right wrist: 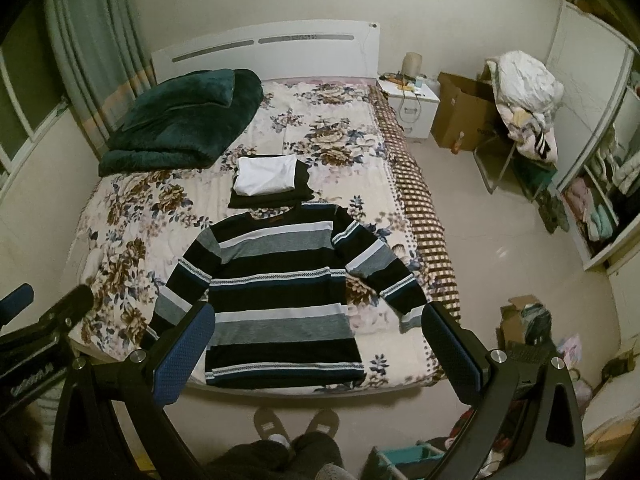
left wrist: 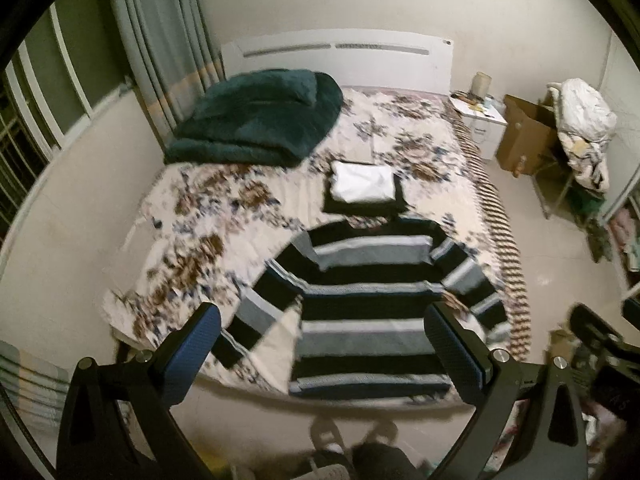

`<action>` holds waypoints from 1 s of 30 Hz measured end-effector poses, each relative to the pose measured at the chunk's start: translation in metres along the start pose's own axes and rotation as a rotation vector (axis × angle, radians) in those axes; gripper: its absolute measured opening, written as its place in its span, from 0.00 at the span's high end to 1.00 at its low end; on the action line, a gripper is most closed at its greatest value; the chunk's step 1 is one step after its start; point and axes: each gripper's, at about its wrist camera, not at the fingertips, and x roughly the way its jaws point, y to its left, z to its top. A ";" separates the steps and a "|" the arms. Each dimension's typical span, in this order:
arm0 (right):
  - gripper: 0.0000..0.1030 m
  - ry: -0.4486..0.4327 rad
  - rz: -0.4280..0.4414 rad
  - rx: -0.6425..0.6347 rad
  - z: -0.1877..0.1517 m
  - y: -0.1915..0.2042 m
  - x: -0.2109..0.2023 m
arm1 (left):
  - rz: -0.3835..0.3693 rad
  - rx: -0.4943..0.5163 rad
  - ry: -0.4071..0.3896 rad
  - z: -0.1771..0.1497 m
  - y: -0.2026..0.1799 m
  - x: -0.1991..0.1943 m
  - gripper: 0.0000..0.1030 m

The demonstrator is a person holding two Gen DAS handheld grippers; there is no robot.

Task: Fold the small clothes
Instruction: 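Grasp the sweater cuff with the right gripper while the left tool lowers over the body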

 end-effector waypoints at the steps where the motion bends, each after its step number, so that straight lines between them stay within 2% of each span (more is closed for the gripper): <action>1: 0.00 0.004 0.011 0.013 0.001 -0.002 0.009 | 0.016 -0.001 -0.016 0.000 0.001 0.009 0.00; 5: 0.00 0.044 -0.011 0.106 -0.005 -0.033 0.067 | 0.083 -0.010 -0.015 0.014 -0.018 0.072 0.00; 9: 0.00 0.137 -0.070 0.296 -0.023 -0.104 0.148 | 0.138 -0.015 0.035 -0.007 -0.031 0.150 0.00; 13: 0.00 0.281 -0.106 0.499 -0.060 -0.198 0.258 | 0.205 -0.034 0.146 -0.029 -0.049 0.229 0.00; 16: 0.00 0.410 -0.085 0.654 -0.098 -0.264 0.352 | 0.255 -0.063 0.243 -0.050 -0.066 0.284 0.00; 19: 0.04 0.492 -0.060 0.755 -0.135 -0.317 0.440 | 0.304 -0.082 0.311 -0.072 -0.084 0.332 0.00; 22: 0.05 0.519 -0.084 0.797 -0.158 -0.344 0.507 | 0.330 -0.069 0.365 -0.094 -0.104 0.374 0.00; 27: 0.05 0.553 -0.028 0.904 -0.185 -0.363 0.584 | 0.341 -0.052 0.445 -0.129 -0.130 0.433 0.00; 30: 0.07 0.552 -0.006 1.073 -0.225 -0.387 0.619 | 0.328 -0.039 0.498 -0.148 -0.145 0.461 0.00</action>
